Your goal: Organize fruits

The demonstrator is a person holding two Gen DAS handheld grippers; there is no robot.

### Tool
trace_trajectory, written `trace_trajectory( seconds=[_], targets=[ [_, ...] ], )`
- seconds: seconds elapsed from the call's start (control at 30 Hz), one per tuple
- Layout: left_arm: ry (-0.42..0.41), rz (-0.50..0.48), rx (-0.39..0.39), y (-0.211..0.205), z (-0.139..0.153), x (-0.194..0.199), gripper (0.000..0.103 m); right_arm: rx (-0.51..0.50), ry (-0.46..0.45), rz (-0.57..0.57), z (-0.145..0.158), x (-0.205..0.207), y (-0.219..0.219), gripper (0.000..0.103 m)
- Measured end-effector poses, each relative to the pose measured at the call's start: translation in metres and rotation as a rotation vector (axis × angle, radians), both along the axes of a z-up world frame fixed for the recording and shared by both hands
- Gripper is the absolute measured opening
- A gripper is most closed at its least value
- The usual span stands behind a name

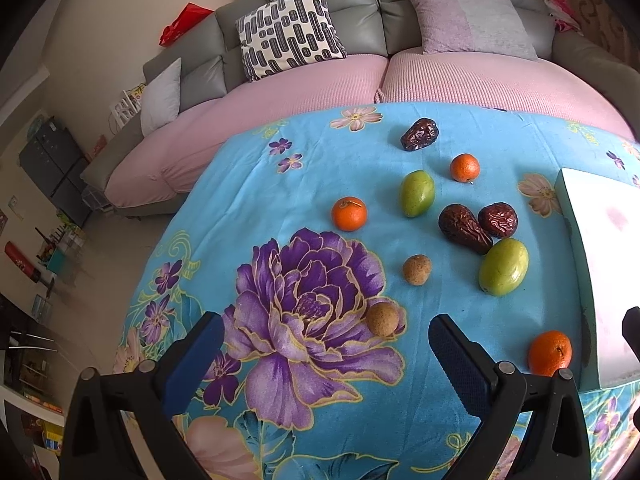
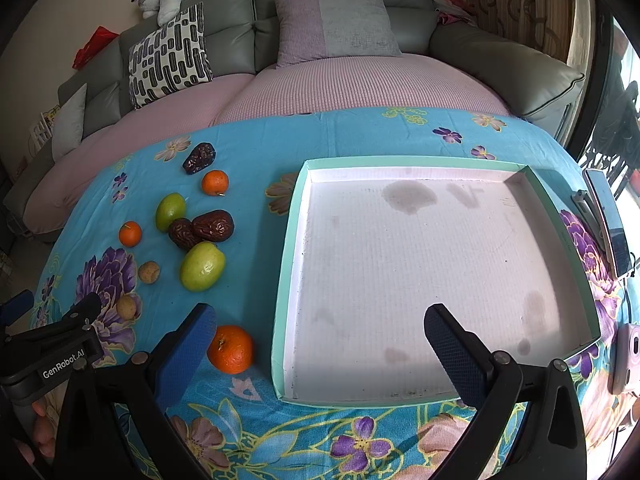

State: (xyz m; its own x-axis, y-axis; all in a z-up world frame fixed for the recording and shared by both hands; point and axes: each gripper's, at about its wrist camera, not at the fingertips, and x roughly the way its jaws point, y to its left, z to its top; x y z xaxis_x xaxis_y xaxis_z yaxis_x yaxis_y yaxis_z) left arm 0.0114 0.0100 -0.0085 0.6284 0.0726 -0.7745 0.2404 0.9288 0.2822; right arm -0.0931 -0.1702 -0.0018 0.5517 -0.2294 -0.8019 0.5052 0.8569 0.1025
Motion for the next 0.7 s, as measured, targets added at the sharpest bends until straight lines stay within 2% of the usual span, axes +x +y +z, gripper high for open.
trace_trajectory(
  seconds=[0.7],
  targets=[
    [0.002,0.004,0.006,0.003,-0.0019,0.0002,0.103,0.0,0.001,0.0,-0.0005,0.0002,0.0,0.103]
  ],
)
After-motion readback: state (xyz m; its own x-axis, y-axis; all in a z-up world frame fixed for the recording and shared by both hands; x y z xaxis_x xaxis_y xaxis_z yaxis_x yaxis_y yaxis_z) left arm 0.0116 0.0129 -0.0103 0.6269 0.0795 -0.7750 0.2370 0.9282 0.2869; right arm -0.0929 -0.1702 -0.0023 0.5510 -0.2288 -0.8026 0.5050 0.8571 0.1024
